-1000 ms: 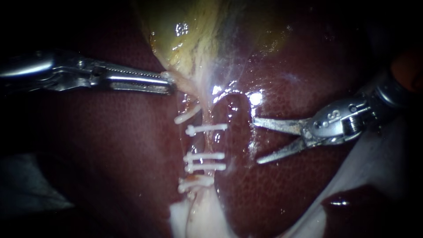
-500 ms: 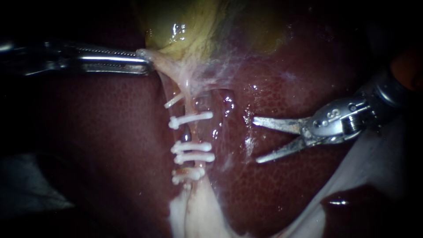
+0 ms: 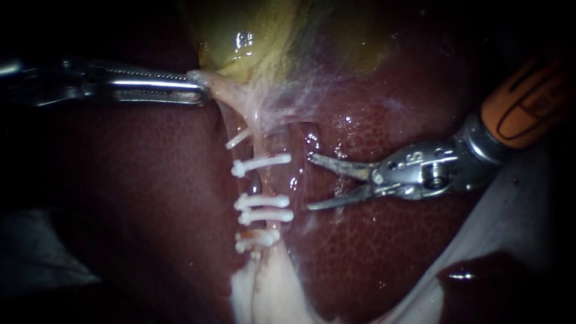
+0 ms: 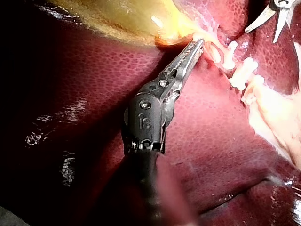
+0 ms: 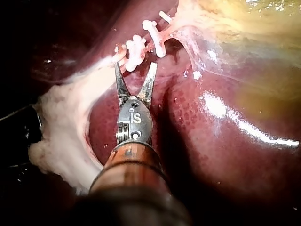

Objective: Go to the cutting position right tube

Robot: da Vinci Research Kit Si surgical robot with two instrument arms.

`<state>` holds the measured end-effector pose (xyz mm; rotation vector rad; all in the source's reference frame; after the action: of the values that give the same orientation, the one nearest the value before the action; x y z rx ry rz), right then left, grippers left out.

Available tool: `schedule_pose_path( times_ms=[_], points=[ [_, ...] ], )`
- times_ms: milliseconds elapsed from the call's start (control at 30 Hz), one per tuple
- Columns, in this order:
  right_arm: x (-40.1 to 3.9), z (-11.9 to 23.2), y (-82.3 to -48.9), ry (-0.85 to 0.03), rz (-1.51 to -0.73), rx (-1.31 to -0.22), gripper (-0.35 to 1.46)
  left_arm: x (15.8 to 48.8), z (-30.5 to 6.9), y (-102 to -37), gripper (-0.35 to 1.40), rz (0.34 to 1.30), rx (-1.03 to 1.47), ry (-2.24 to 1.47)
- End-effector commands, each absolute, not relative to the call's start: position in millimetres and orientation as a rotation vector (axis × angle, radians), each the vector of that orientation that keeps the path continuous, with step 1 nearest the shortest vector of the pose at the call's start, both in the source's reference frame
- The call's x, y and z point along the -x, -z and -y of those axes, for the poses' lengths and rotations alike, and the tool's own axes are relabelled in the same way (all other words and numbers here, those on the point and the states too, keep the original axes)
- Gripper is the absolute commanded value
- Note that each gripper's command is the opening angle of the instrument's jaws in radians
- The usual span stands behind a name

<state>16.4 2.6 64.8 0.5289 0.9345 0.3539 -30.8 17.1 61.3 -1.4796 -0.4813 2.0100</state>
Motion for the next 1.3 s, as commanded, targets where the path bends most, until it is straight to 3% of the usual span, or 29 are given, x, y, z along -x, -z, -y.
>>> schedule_pose_path(
  times_ms=[33,433,967,1300],
  points=[
    [-16.7,-2.5,-65.6,-0.361,-0.933,-0.551,1.43,30.9,-17.1,-61.3,-0.35,0.481,1.48,-2.01],
    [-19.1,-1.7,-70.9,-0.392,-0.931,-0.657,1.43,30.9,-17.1,-61.3,-0.35,0.481,1.48,-2.01],
    [-23.3,-2.9,-72.0,-0.308,-1.098,-0.775,1.37,30.9,-17.0,-61.3,-0.35,0.48,1.48,-2.011],
    [-25.2,-2.0,-72.6,-0.256,-1.133,-0.819,1.28,31.0,-17.0,-61.4,-0.35,0.48,1.479,-2.01]
  ],
)
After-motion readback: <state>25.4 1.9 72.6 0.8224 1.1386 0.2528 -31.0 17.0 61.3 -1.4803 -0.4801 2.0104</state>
